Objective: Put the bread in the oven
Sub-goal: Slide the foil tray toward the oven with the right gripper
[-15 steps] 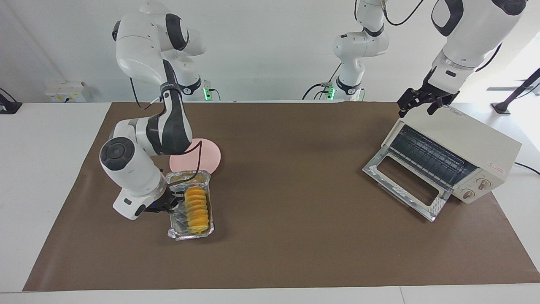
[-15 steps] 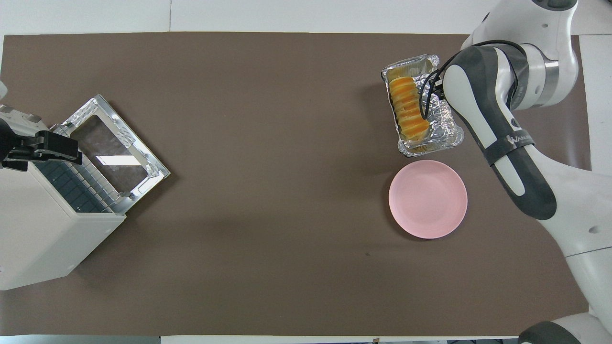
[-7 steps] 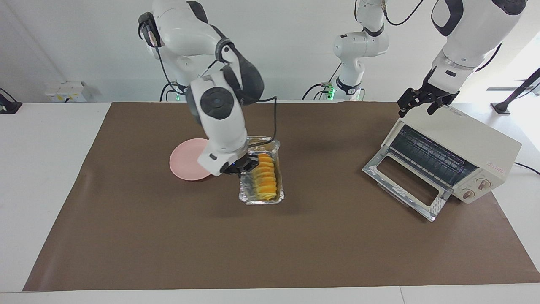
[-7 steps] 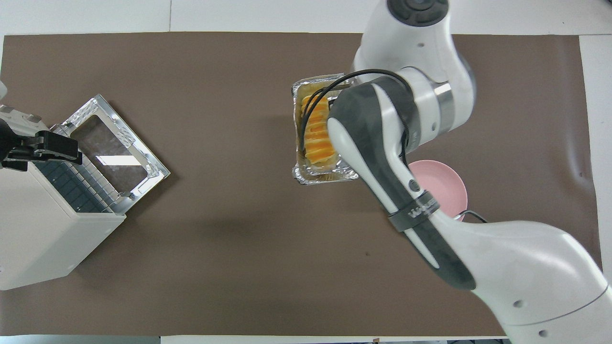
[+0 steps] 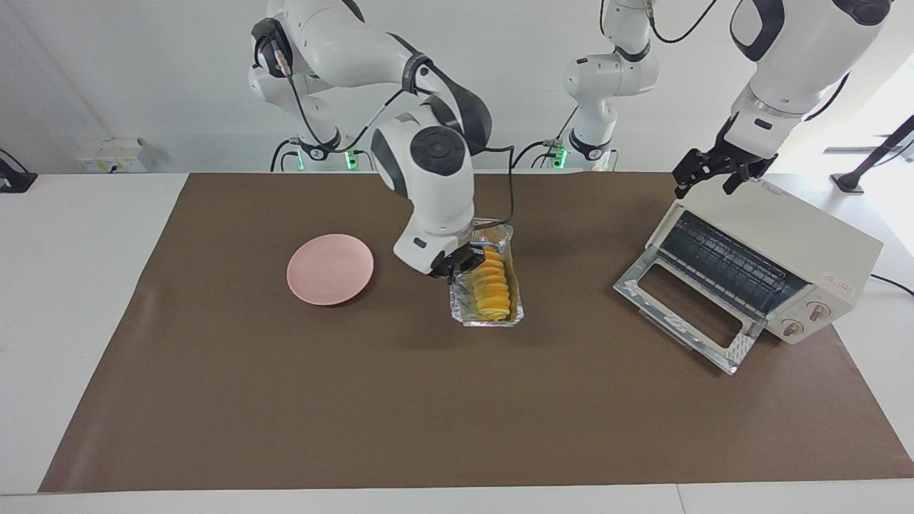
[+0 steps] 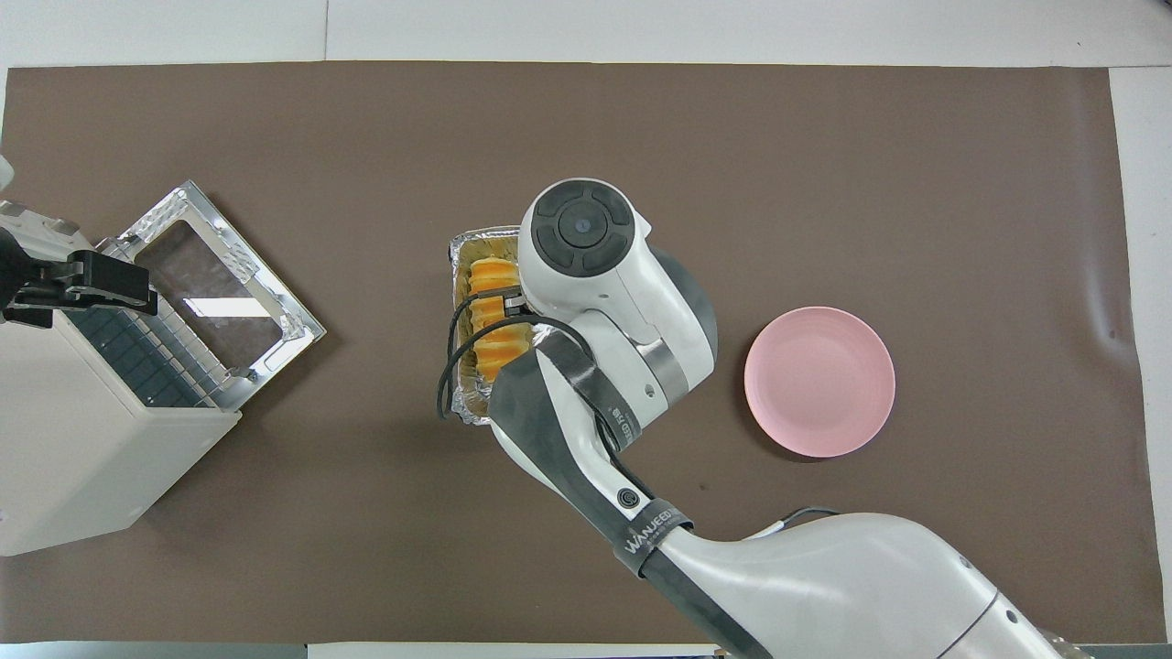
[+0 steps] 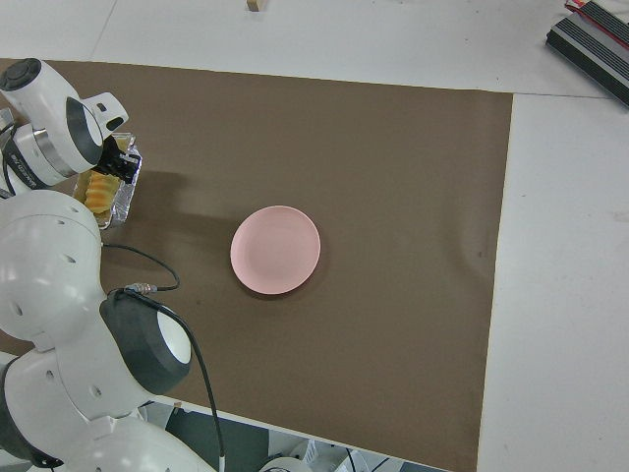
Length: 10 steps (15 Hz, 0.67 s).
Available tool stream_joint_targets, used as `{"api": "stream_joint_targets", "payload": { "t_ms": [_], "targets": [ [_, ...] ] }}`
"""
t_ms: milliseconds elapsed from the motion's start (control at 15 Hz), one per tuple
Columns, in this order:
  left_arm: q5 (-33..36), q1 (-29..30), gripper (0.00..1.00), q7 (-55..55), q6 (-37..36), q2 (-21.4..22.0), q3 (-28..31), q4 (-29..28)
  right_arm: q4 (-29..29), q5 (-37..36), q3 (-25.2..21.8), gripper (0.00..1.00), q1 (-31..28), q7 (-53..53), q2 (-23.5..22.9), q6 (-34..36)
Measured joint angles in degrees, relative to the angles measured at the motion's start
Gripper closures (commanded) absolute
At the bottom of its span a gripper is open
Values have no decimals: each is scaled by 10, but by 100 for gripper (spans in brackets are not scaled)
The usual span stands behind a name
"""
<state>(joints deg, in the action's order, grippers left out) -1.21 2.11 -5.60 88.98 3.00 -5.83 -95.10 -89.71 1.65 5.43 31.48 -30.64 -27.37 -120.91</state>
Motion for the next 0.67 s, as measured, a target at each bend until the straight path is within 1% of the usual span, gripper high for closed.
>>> {"api": "stream_joint_targets", "payload": {
  "t_ms": [134,267,401,668],
  "targets": [
    [0,0,0,0,0,0,0,0,-64,0,-1,100,-1,-2,17,-54],
    [0,0,0,0,0,0,0,0,-98,1,-1,100,-1,-6,23,-93],
    [0,0,0,0,0,0,0,0,-120,1,-1,100,0,-8,24,-124],
    [0,0,0,0,0,0,0,0,-128,1,-1,100,-1,-8,27,-131]
  ]
}}
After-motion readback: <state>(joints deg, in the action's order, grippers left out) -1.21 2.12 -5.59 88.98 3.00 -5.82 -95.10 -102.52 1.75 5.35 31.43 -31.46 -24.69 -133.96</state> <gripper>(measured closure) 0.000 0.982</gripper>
